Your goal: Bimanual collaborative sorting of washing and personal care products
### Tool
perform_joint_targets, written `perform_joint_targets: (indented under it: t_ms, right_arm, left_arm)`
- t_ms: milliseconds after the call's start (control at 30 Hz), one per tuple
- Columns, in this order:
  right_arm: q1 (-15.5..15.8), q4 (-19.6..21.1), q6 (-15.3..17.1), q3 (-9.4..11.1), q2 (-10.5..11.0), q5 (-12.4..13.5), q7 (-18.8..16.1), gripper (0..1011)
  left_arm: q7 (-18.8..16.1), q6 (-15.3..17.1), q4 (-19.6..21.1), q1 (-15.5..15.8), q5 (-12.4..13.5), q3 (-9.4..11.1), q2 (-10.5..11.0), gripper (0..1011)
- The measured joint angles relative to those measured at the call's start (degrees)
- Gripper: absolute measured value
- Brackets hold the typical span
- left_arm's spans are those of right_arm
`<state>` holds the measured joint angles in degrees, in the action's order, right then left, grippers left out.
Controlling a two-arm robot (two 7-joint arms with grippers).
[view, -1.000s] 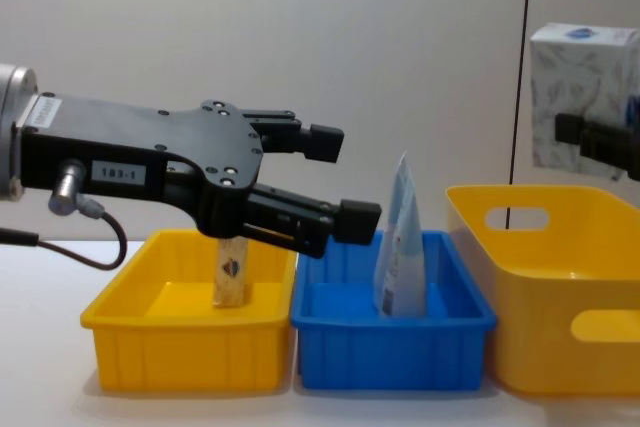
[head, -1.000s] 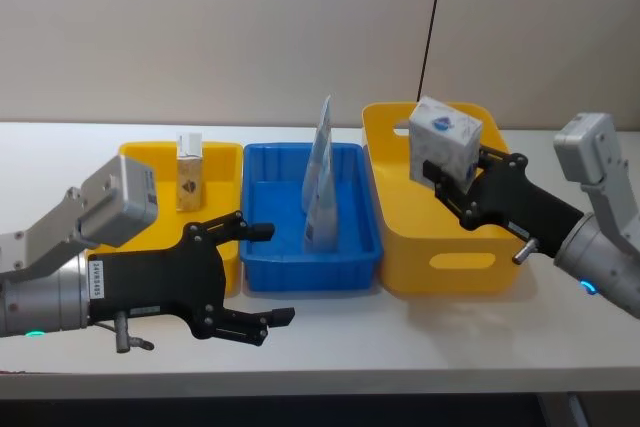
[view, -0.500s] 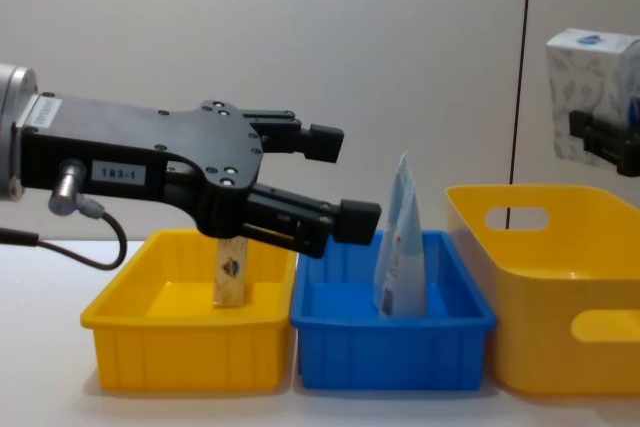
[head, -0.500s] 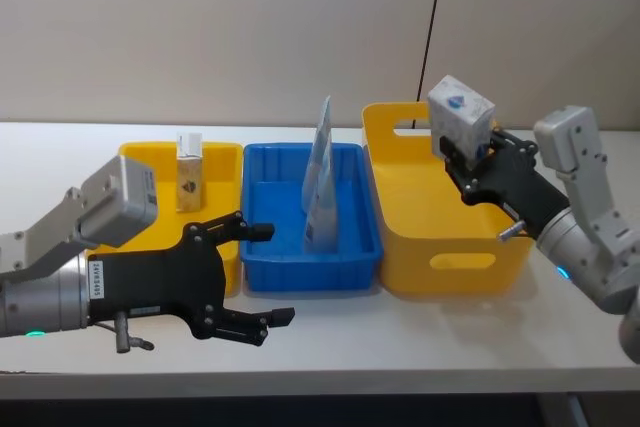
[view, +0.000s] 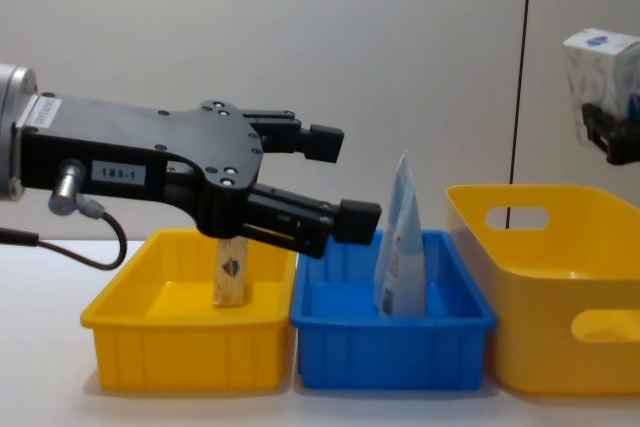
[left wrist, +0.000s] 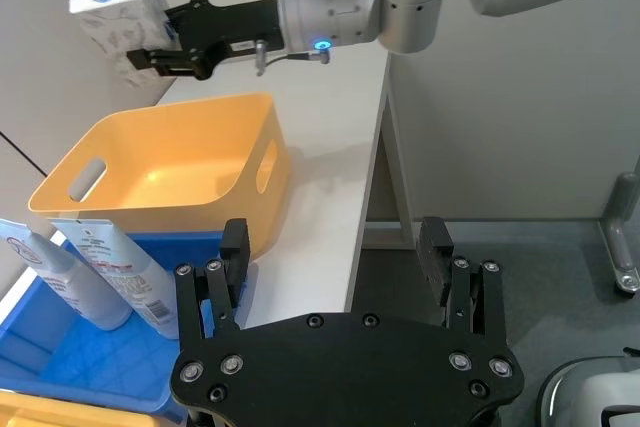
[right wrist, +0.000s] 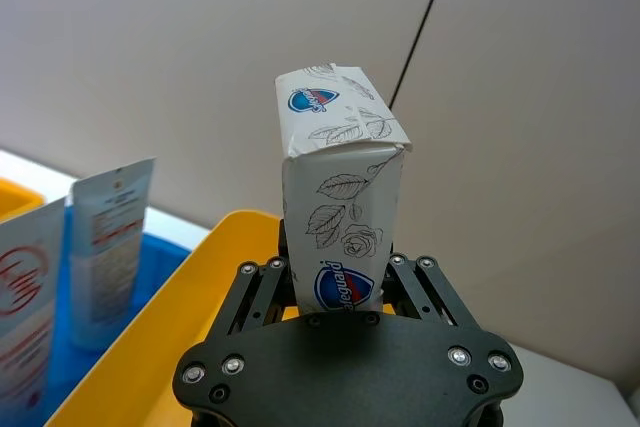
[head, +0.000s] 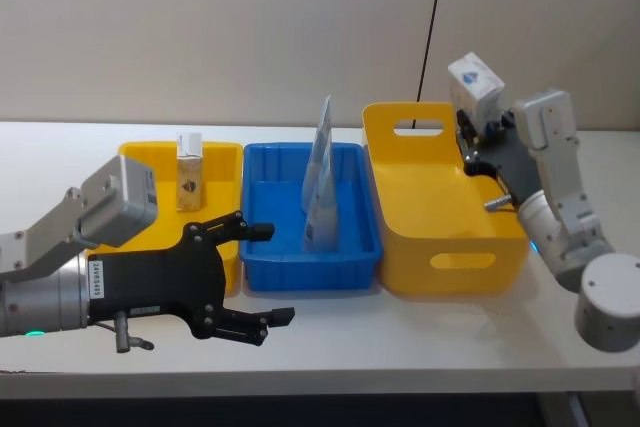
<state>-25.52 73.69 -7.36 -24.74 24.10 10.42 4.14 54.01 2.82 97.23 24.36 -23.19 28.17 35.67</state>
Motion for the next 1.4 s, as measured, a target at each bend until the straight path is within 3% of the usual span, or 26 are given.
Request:
perform_joint_targets:
  t_ms: [300, 633, 1033, 1400]
  right_arm:
    - [-5.5, -8.8, -2.4, -0.5, -4.4, -3.2, 3.4, 357]
    - [-11.0, -17.8, -5.1, -1.0, -8.5, -5.1, 4.4, 357]
    - [-14.6, -24.1, -5.7, -0.8, -11.9, -6.1, 5.7, 357]
    - [-15.9, -27.2, -3.6, -0.2, -13.8, -6.6, 7.2, 357]
  left_arm:
    - [0.0, 0.0, 0.0, 0.0, 0.0, 0.0, 0.0, 1001]
    - [0.0, 0.0, 0.0, 0.0, 0.0, 0.0, 0.0, 1001]
    - [0.0, 0.0, 0.0, 0.0, 0.0, 0.0, 0.0, 1001]
    - [0.0, 0.0, 0.0, 0.0, 0.0, 0.0, 0.0, 1001]
